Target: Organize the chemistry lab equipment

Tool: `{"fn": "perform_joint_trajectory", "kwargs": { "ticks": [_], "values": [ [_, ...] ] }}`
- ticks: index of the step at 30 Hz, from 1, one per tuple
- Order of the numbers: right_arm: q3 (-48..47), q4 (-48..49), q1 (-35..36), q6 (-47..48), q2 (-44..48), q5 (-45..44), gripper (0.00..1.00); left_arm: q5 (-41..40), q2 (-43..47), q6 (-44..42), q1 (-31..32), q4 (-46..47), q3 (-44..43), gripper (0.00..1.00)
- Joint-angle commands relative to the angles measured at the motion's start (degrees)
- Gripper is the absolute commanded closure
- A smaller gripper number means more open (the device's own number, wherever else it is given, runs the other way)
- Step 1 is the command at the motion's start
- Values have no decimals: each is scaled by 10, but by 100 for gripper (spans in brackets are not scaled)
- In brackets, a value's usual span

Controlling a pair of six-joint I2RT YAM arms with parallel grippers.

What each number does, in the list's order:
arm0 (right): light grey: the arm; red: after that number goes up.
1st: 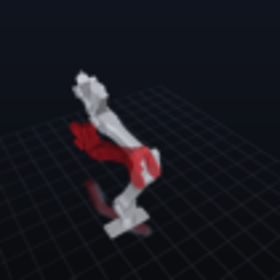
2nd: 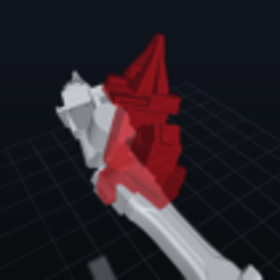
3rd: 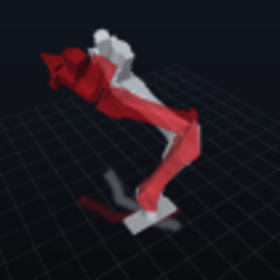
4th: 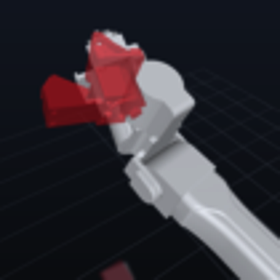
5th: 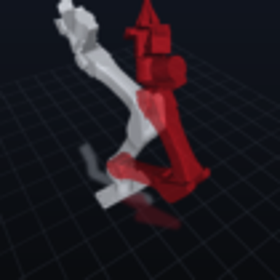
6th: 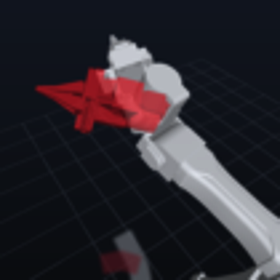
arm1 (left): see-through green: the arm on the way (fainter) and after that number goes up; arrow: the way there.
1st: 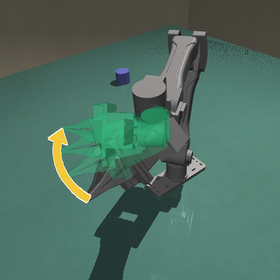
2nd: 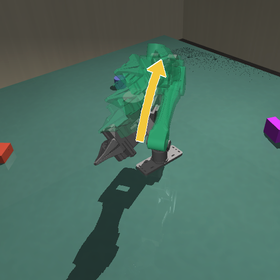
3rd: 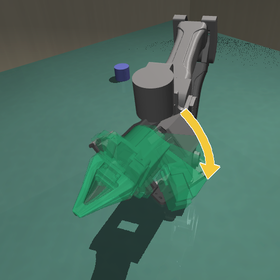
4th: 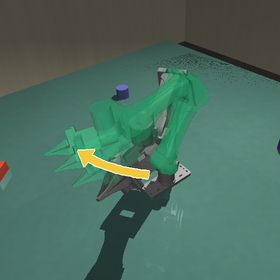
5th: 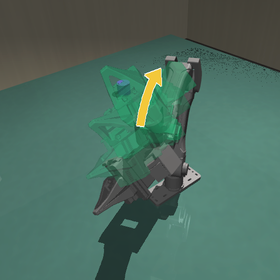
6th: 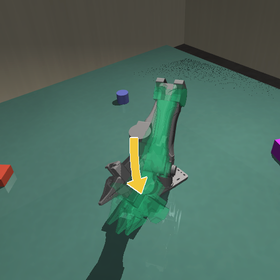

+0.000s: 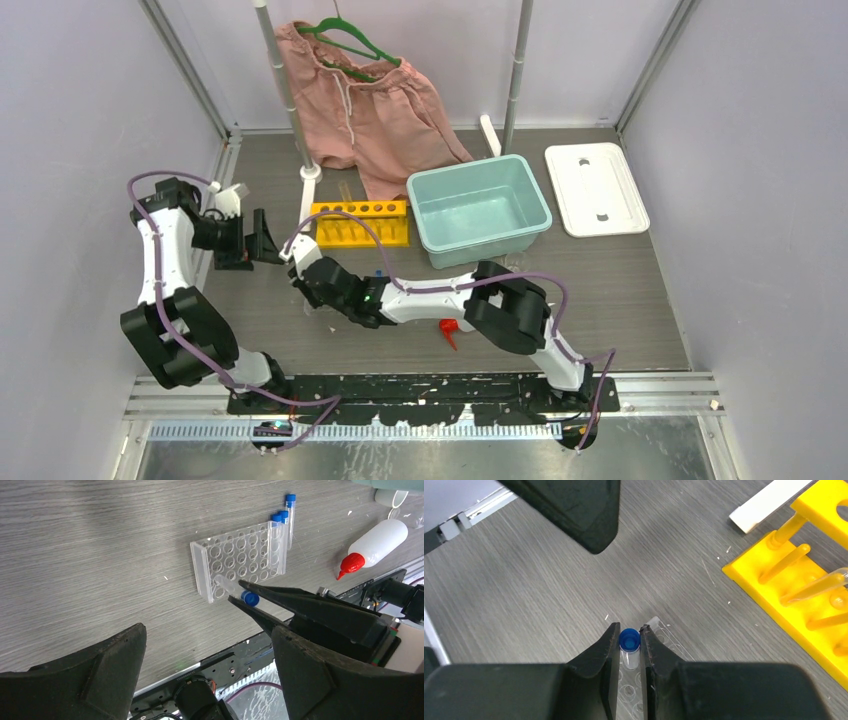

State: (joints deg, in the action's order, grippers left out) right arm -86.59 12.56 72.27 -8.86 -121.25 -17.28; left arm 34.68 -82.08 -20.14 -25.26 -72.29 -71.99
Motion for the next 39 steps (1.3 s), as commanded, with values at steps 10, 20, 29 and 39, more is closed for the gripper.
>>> {"fn": "perform_joint_trajectory", "kwargs": {
  "ticks": [10, 20, 29, 39],
  "values": [
    [-25, 91, -3, 34, -3, -21, 99, 16, -8, -25, -7, -23, -27, 5],
    [0, 123, -10, 50, 46, -11, 99, 21, -15, -31, -7, -28, -28, 6],
    [-12, 131, -25, 50, 17, -22, 99, 21, -18, -36, -8, -30, -28, 6],
    [-13, 133, -34, 36, -10, -26, 99, 25, -21, -44, -14, -33, -30, 6]
  ]
}}
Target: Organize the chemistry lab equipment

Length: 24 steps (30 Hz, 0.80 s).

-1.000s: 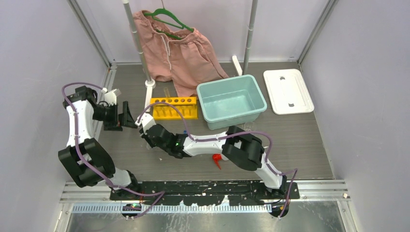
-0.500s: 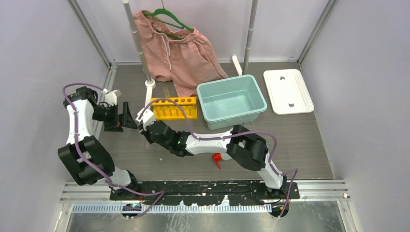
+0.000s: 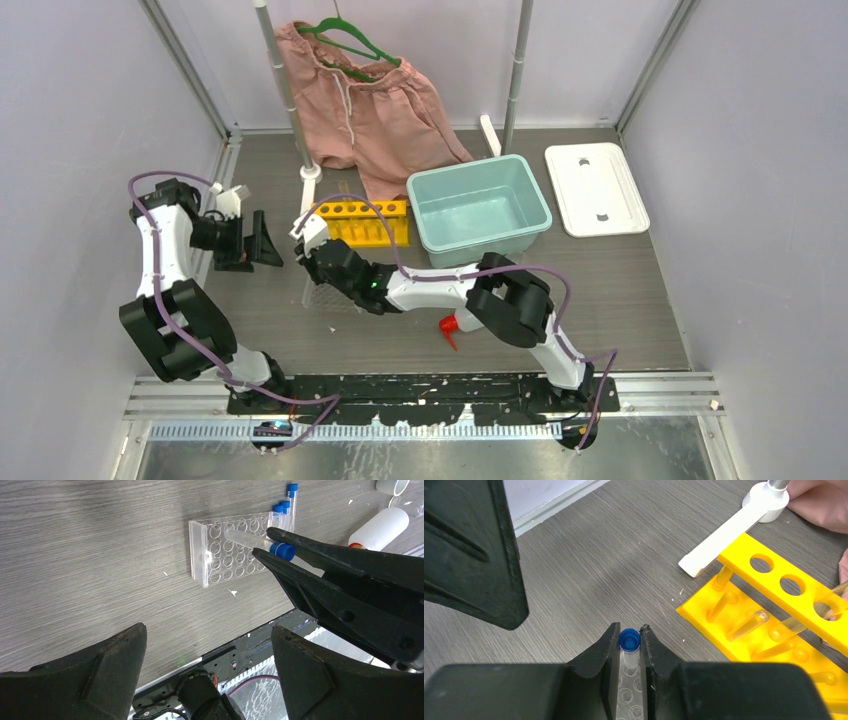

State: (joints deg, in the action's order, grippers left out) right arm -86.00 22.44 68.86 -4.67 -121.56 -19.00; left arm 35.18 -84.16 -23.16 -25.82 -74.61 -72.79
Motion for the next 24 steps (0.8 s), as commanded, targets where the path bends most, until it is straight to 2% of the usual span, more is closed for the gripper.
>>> {"fn": "perform_joint_trajectory", "kwargs": {
  "ticks": [1, 24],
  "values": [
    [-18, 34, 0, -8, -9, -8, 99, 20, 0, -14, -7, -10, -22, 6],
    [-31, 12, 0, -27, -44, 18, 99, 23, -6, -25, -18, -21, -29, 6]
  ]
}}
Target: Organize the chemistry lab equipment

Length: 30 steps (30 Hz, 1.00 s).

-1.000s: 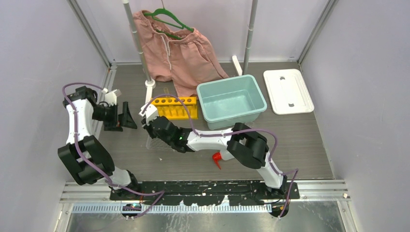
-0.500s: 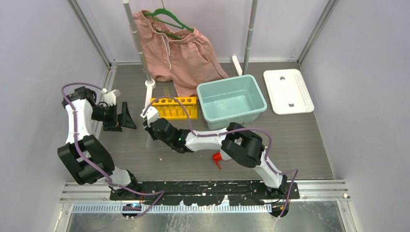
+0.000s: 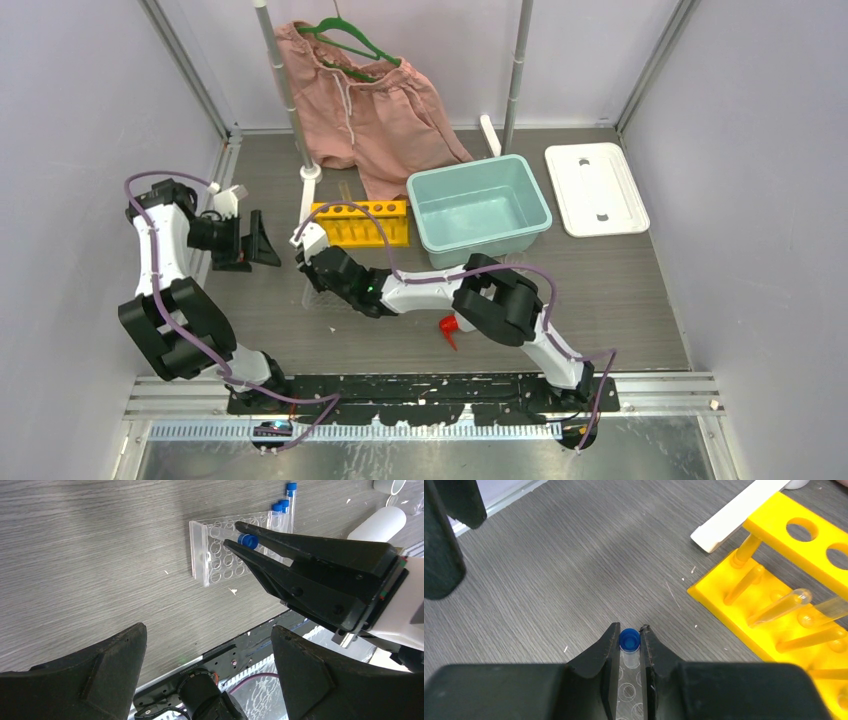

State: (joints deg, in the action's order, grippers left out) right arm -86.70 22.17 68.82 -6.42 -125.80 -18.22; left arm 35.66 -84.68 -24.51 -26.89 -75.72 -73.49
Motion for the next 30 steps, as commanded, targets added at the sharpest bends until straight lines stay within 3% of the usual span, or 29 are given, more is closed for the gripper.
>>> {"fn": "perform_joint_trajectory", "kwargs": {
  "ticks": [1, 10, 13, 17, 22, 25, 30],
  "values": [
    [-24, 13, 0, -10, -1, 13, 99, 19, -2, -12, -7, -10, -22, 6],
    [-15, 3, 0, -13, 1, 40, 97, 21, -5, -12, -9, -11, -24, 6],
    [-13, -6, 0, -13, 6, 51, 85, 21, -3, -12, -9, -13, -24, 6],
    [-2, -18, 0, -24, 31, 51, 60, 21, 2, -12, -9, -17, -26, 6],
    [14, -50, -1, -56, 99, 27, 39, 26, 8, -9, -10, -21, -30, 5],
    [16, -104, -7, -101, 143, 22, 32, 31, 10, -7, -9, -26, -34, 5],
    [12, -253, -24, -203, 201, -12, 30, 35, 17, -5, -10, -29, -34, 4]
  ]
}}
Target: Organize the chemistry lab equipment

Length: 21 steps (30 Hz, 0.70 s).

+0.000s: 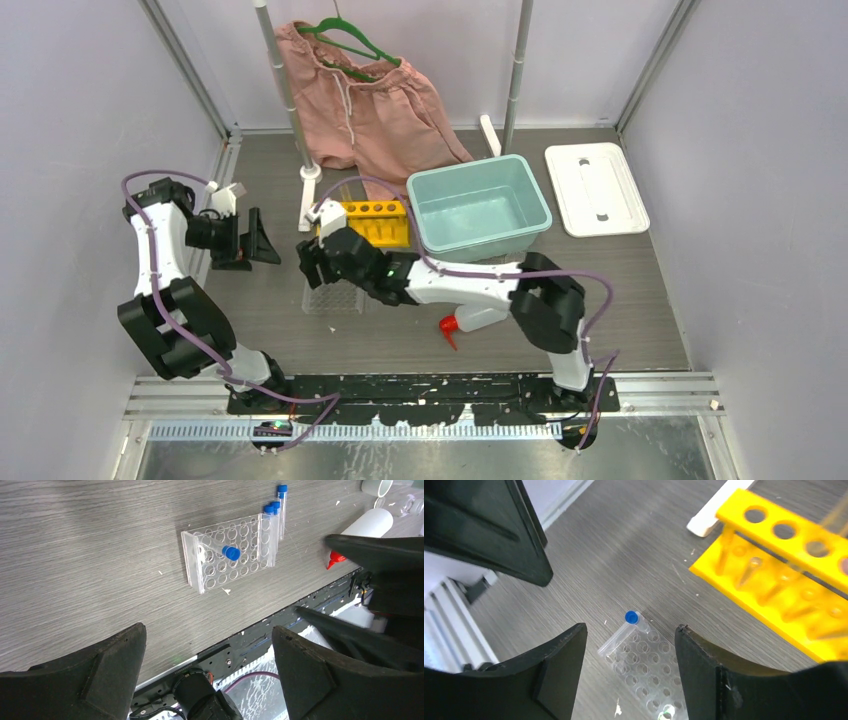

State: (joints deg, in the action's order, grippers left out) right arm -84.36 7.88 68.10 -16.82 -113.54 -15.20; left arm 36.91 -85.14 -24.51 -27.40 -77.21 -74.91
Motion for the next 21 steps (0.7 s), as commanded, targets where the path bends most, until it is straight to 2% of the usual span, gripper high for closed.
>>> {"fn": "perform_joint_trajectory", "kwargs": {
  "ticks": [1, 5, 9, 14, 21],
  "values": [
    [-14, -147, -22, -120, 84, -53, 30, 24, 22, -5, -5, -14, -21, 4],
    [1, -253, -51, -199, 95, -62, 42, 25, 25, -4, -5, -17, -21, 3],
    [34, -288, -71, -241, 93, -40, 52, 25, 26, -4, -5, -21, -23, 3],
    [53, -306, -74, -257, 64, -33, 57, 25, 29, -4, -5, -20, -23, 3],
    [52, -302, -83, -262, 23, -23, 58, 24, 27, -1, -4, -21, -25, 3]
  ]
}}
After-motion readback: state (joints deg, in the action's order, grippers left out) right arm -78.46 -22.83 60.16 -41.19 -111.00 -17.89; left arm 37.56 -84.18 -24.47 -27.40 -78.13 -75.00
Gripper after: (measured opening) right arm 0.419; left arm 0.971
